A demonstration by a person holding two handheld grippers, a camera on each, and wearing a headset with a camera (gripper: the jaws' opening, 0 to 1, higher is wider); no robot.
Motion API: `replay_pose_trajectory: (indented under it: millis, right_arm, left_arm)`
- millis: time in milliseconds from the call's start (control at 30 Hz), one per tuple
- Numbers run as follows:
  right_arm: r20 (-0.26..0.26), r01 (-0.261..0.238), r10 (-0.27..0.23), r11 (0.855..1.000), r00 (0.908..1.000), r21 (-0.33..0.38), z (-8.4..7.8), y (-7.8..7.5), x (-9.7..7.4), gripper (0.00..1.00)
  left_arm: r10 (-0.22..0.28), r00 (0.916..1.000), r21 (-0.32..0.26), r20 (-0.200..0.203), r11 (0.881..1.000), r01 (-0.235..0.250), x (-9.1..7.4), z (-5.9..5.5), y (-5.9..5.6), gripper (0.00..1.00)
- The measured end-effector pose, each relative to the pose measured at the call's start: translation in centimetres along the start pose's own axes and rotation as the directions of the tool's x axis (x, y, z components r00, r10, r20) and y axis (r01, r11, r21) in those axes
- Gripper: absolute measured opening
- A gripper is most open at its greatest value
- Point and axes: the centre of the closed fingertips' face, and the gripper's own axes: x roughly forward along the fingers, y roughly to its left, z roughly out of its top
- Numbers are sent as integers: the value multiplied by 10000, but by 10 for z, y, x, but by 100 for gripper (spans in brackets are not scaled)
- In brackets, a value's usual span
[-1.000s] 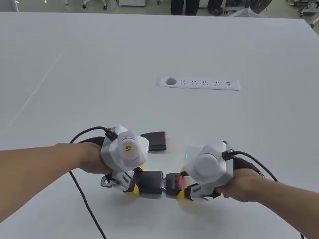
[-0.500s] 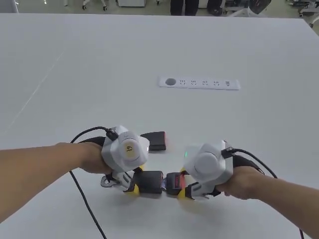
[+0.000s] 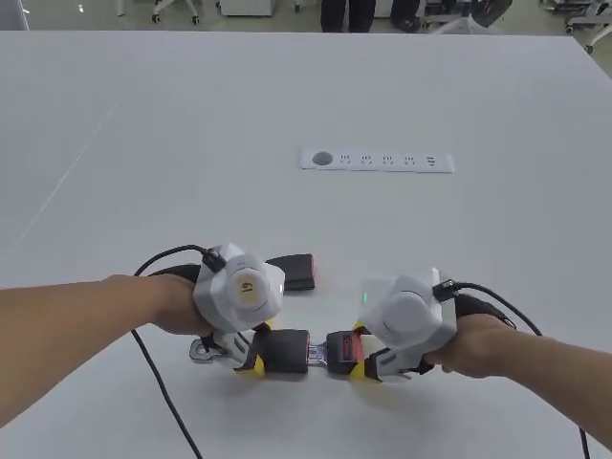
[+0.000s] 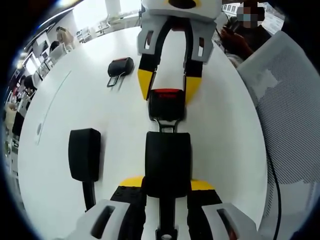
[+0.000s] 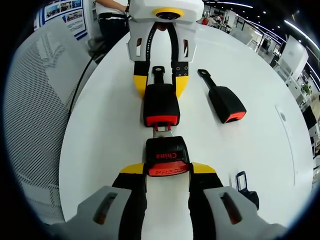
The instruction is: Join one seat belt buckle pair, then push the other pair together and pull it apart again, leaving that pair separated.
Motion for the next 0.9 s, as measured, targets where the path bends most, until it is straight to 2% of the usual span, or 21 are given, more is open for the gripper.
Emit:
replay_pose_trajectory:
  millis: [267,900]
  right_arm:
    - [77,-52,51,9999,10000,127,-1,0,-1,30]
    - [-11,-68,68,9999,10000,141,-13,0,-7,30]
  left_arm:
    - [-25,9999,61,-118,10000,26,1,2,-1,31]
    - [-33,10000,93,42,10000,33,1,2,-2,31]
